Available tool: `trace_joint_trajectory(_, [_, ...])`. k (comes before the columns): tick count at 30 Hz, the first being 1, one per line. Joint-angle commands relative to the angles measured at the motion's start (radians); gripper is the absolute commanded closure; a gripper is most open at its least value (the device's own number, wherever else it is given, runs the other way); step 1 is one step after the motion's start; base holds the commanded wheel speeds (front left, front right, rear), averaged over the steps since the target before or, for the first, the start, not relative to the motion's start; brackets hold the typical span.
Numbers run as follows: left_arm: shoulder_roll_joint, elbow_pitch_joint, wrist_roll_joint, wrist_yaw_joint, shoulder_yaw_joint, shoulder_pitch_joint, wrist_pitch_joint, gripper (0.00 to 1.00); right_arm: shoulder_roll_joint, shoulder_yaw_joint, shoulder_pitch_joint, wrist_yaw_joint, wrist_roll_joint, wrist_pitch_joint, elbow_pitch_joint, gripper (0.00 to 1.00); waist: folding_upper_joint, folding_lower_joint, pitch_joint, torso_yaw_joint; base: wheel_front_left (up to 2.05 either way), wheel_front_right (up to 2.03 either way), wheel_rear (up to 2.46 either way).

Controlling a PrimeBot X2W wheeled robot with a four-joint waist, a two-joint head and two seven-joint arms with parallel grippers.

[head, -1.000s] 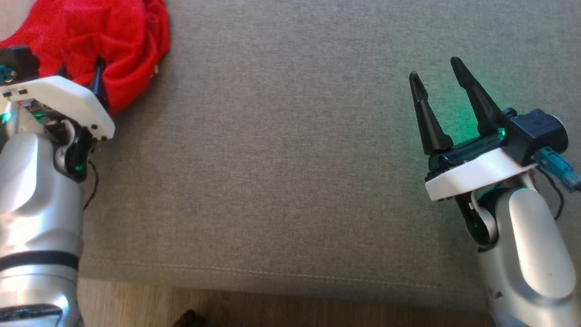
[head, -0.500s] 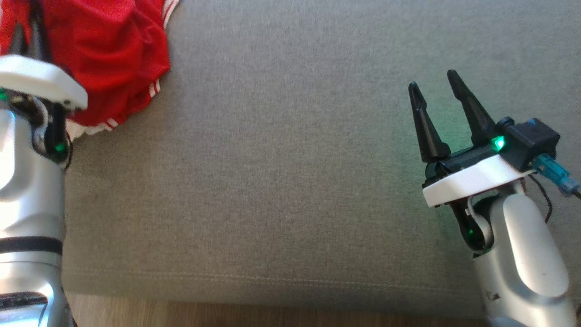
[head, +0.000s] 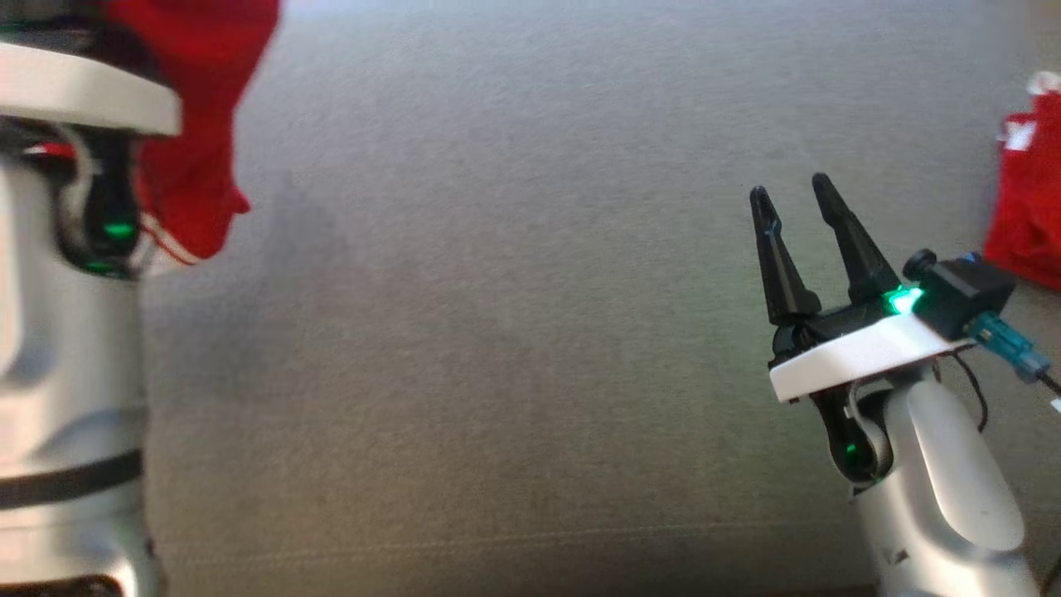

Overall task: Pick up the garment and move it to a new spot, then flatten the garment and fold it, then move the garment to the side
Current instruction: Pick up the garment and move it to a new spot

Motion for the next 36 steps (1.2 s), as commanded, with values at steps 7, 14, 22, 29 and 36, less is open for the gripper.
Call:
trace_joint_trajectory(7, [-0.073,-0.219,-0.096,-0.006,-0.081,0.003,0.184,1.00,0.008,0.008,-0.050,0.000,0.060,-0.017,-0.022,0.00,0.0000,0.0001,-0.035,-0.154,0.00,0.00,0.00])
trace_joint_trajectory(14, [-0.153,-0.335,-0.290,0.063,-0.145,0.004,0.230,1.00,0.008,-0.005,-0.051,0.000,0.097,-0.017,-0.054,0.00,0.0000,0.0001,-0.032,-0.230,0.00,0.00,0.00])
trace_joint_trajectory(22, [-0.116,-0.209,-0.282,0.134,-0.170,0.110,0.227,1.00,0.008,-0.010,-0.039,0.000,0.109,-0.017,-0.070,0.00,0.0000,0.0001,-0.012,-0.243,0.00,0.00,0.00])
trace_joint_trajectory(29, [0.024,0.075,-0.140,0.141,-0.212,0.204,0.194,0.00,0.008,0.010,-0.044,0.000,0.100,-0.017,-0.062,0.00,0.0000,0.0001,0.016,-0.215,0.00,0.00,0.00])
trace_joint_trajectory(36, [0.046,0.167,-0.096,0.164,-0.188,0.205,0.019,0.00,0.008,0.012,-0.045,0.000,0.068,-0.017,-0.031,0.00,0.0000,0.0001,0.005,-0.156,0.00,0.00,0.00])
